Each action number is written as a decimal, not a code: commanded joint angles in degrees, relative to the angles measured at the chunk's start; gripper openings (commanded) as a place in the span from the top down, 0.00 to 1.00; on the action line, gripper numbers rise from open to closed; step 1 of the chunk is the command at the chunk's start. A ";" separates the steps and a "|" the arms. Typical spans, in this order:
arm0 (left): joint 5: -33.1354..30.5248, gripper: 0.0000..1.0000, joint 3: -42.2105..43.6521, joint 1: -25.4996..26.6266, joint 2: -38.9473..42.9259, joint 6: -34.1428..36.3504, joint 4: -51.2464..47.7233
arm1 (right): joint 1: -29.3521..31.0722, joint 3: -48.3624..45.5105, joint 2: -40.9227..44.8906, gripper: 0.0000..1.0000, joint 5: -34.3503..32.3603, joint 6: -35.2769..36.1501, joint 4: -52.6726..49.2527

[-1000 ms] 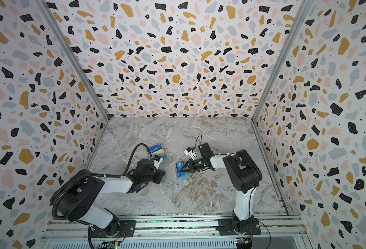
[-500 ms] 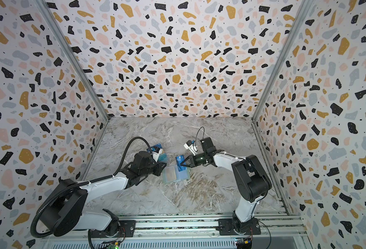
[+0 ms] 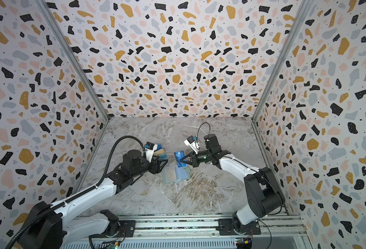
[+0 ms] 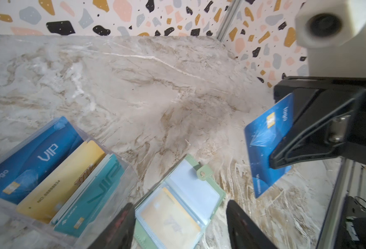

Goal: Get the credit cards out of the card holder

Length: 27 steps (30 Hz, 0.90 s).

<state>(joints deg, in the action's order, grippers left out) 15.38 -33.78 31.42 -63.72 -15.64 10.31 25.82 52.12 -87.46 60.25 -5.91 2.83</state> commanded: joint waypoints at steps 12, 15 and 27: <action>25.79 0.31 -1.46 -1.58 3.94 -1.41 8.29 | 0.92 2.02 4.48 1.00 12.46 8.55 -2.83; 28.08 0.33 -2.14 -1.71 3.28 -1.49 8.24 | 1.75 2.71 4.18 1.00 13.52 10.30 -4.46; 35.80 0.48 -2.86 -1.71 0.97 -4.31 11.56 | 5.15 5.08 2.43 1.00 13.91 13.32 -6.80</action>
<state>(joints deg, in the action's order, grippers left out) 47.62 -34.63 30.00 -62.98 -19.03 18.20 30.44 54.94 -85.06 72.71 5.89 -2.76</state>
